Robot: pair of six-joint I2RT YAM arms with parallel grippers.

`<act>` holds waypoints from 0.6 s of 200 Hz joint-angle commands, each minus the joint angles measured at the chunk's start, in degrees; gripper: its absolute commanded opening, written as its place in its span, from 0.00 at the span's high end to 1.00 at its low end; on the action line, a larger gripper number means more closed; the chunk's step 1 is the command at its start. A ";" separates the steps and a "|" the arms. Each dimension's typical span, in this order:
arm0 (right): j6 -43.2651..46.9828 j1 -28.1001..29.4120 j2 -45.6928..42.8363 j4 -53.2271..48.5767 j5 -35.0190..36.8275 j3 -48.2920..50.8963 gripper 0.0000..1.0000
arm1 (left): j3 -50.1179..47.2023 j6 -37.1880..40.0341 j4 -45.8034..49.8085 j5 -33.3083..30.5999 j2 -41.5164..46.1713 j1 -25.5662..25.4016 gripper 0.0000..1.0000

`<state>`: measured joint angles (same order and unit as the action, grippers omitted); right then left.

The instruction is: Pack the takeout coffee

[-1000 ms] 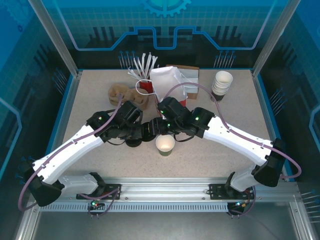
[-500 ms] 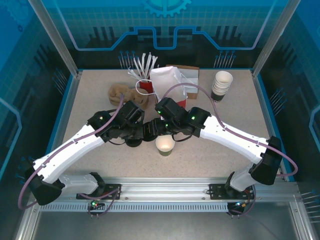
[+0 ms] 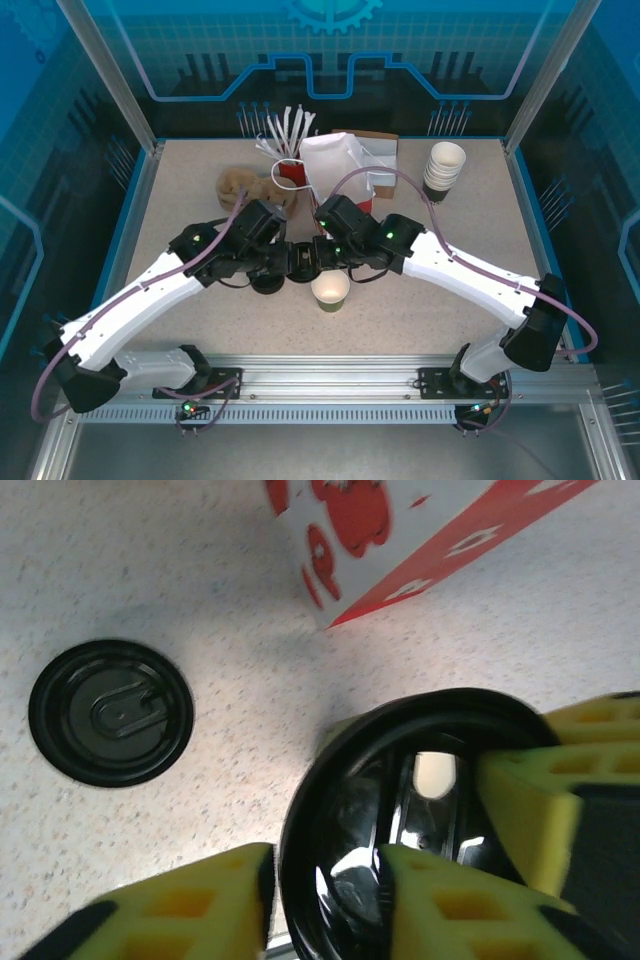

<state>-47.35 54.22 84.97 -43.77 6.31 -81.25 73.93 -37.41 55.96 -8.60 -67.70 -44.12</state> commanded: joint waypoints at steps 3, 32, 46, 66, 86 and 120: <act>1.04 -2.03 -3.49 -2.37 -1.59 1.54 0.98 | 0.08 4.19 -6.32 3.36 4.90 -0.66 0.56; 2.04 -5.27 -7.33 -5.39 -4.80 3.54 0.99 | 0.27 9.01 -11.90 6.62 7.67 -0.69 0.49; 2.28 -7.86 -9.40 -6.93 -8.18 4.73 0.99 | 0.89 11.26 -15.17 10.22 7.55 -0.72 0.46; 3.06 -11.53 -12.73 -9.81 -11.88 6.33 0.99 | 1.87 15.61 -19.77 14.46 6.72 -1.71 0.44; 4.65 -15.51 -16.10 -13.48 -15.47 7.37 0.99 | 2.85 21.80 -22.24 14.85 5.04 -4.15 0.43; 8.20 -24.43 -21.19 -18.58 -23.66 10.35 0.99 | 4.22 32.34 -24.33 13.82 0.98 -8.27 0.38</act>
<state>-42.96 34.57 66.98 -56.05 -9.02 -73.06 76.12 -15.81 35.79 3.64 -64.36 -50.09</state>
